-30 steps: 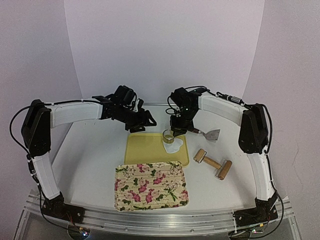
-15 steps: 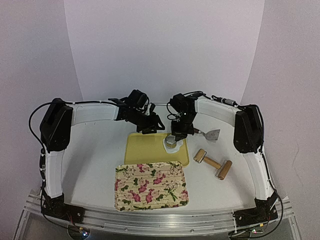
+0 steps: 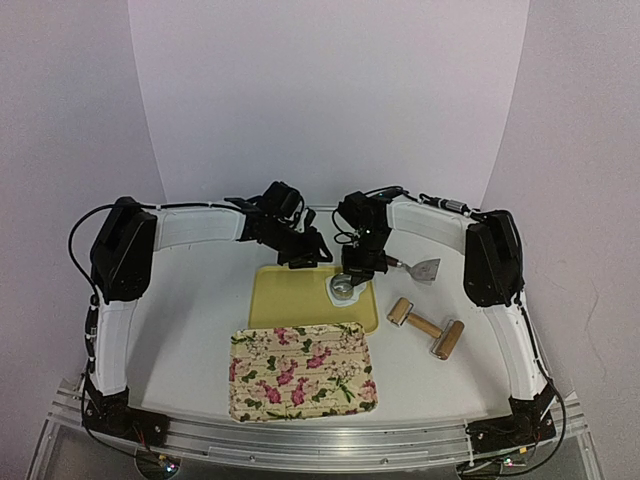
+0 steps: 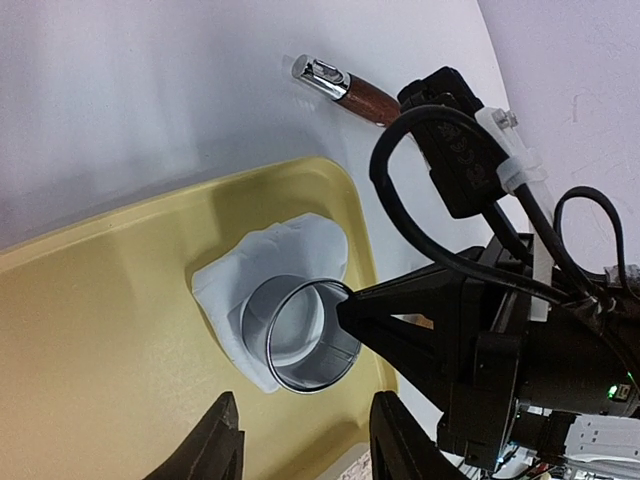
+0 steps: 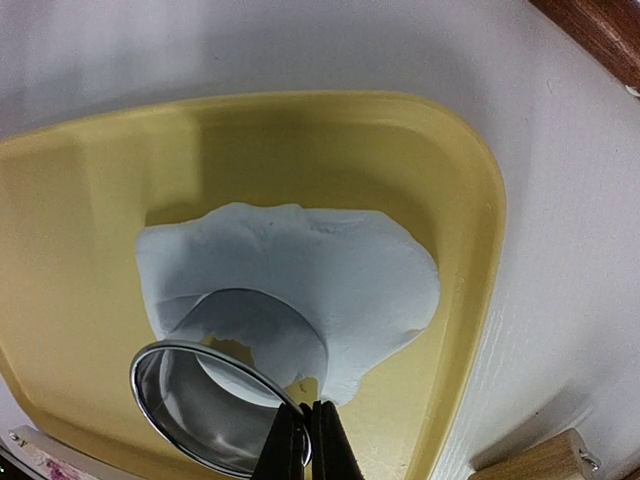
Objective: Roll out the dumpling wrappers from the dough
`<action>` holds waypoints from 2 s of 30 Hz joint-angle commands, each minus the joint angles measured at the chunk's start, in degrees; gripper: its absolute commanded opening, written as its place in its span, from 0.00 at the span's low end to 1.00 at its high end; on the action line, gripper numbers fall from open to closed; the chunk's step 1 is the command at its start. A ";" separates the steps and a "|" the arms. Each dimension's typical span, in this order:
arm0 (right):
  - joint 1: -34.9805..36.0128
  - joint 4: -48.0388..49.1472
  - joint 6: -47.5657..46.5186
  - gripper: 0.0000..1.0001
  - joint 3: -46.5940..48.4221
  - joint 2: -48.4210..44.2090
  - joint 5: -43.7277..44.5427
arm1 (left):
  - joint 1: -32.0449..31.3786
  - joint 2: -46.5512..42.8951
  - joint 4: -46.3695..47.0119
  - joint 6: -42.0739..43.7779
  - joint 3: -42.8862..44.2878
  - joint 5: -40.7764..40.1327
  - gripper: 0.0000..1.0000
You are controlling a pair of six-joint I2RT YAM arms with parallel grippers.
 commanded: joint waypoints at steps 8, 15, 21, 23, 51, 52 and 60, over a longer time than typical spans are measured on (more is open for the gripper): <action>0.28 -1.03 -0.53 0.00 0.26 2.32 1.93 | -1.21 3.00 -1.08 2.31 2.45 1.35 0.40; 0.28 -1.04 -0.58 0.00 -0.66 2.42 2.13 | -1.64 3.22 0.21 2.43 1.55 1.73 0.37; 0.28 -1.03 -0.61 0.00 -0.91 2.27 2.19 | -1.79 5.52 0.36 2.65 2.50 1.42 0.33; 0.28 -1.03 -0.58 0.00 -0.86 2.39 2.11 | -1.83 6.03 0.82 2.69 2.89 0.93 0.31; 0.29 -1.03 -0.76 0.00 -1.28 4.61 1.28 | -2.42 12.08 -2.06 4.74 8.31 0.21 0.18; 0.29 -1.03 -0.78 0.00 -1.26 4.73 1.25 | -2.54 12.27 -2.54 4.96 8.37 -0.12 0.16; 0.28 -1.31 0.27 0.00 -1.16 6.45 0.62 | -2.90 13.92 -4.67 6.43 8.43 -1.95 0.03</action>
